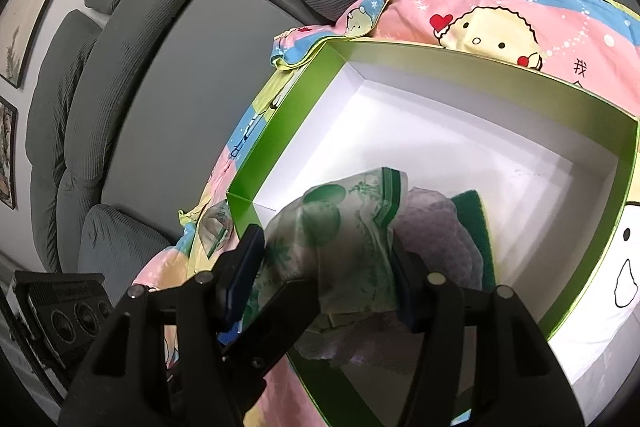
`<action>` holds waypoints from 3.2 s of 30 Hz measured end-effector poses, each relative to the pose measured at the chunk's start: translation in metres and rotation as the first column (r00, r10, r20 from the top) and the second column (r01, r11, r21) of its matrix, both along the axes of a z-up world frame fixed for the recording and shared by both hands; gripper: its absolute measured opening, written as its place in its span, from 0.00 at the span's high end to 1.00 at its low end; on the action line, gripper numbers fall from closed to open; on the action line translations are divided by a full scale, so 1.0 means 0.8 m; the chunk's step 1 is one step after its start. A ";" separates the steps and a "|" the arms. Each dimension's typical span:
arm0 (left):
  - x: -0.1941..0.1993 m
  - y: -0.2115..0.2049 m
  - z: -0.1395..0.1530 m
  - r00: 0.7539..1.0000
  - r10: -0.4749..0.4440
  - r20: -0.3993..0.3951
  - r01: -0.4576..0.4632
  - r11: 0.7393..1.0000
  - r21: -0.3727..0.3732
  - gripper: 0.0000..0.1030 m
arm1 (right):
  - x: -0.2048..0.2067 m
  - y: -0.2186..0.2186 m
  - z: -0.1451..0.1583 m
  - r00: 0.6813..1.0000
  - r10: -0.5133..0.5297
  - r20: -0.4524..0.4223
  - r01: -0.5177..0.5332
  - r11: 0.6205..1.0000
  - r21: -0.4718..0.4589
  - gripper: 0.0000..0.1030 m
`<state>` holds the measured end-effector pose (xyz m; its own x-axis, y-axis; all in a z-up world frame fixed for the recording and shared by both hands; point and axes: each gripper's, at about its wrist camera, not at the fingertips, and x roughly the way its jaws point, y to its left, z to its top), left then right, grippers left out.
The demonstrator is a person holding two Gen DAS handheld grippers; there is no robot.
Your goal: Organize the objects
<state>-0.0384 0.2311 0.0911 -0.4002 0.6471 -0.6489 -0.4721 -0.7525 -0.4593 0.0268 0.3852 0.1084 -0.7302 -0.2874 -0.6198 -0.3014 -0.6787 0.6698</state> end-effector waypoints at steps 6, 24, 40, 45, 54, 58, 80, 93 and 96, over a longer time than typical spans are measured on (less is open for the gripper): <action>0.002 0.004 0.003 1.000 -0.008 -0.003 0.008 1.000 0.005 0.42 | 0.003 0.003 0.002 1.000 -0.008 -0.003 0.008 1.000 0.003 0.44; 0.000 0.019 0.008 0.999 -0.030 -0.020 0.030 1.000 0.003 0.42 | 0.012 0.017 0.007 0.999 -0.029 -0.028 0.029 1.000 0.001 0.44; 0.002 0.025 0.006 0.999 -0.031 -0.015 0.031 0.999 0.017 0.42 | 0.015 0.023 0.006 0.998 -0.046 -0.031 0.046 0.999 0.005 0.44; -0.001 0.024 0.002 1.000 -0.029 0.010 0.028 0.999 0.031 0.42 | 0.015 0.022 0.006 0.998 -0.056 -0.024 0.056 0.998 0.013 0.43; 0.002 0.011 0.003 0.997 -0.052 0.052 0.050 0.998 0.038 0.42 | 0.016 0.019 0.009 0.995 -0.097 -0.022 0.098 0.994 0.057 0.43; 0.011 -0.004 0.015 1.000 -0.027 0.011 0.027 1.000 0.011 0.39 | 0.017 0.016 0.012 0.992 -0.127 -0.015 0.128 0.987 0.097 0.43; 0.030 -0.283 0.010 0.790 0.613 0.003 -0.603 0.779 -0.173 0.22 | 0.002 -0.099 0.063 0.985 0.079 -0.156 -0.049 0.981 0.190 0.24; 0.036 -0.370 -0.013 0.635 0.772 0.000 -0.738 0.607 -0.293 0.22 | -0.072 -0.295 0.029 0.891 0.453 0.018 -0.423 0.817 0.391 0.15; 0.036 -0.387 -0.019 0.617 0.787 0.015 -0.742 0.588 -0.322 0.22 | -0.093 -0.329 0.018 0.864 0.501 0.050 -0.471 0.770 0.431 0.15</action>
<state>-0.0100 -0.0782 0.0757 -0.5572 -0.0563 -0.8284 0.3875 -0.9000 -0.1995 -0.0473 0.1221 0.1225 -0.6056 -0.3419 -0.7186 0.1783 -0.9383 0.2963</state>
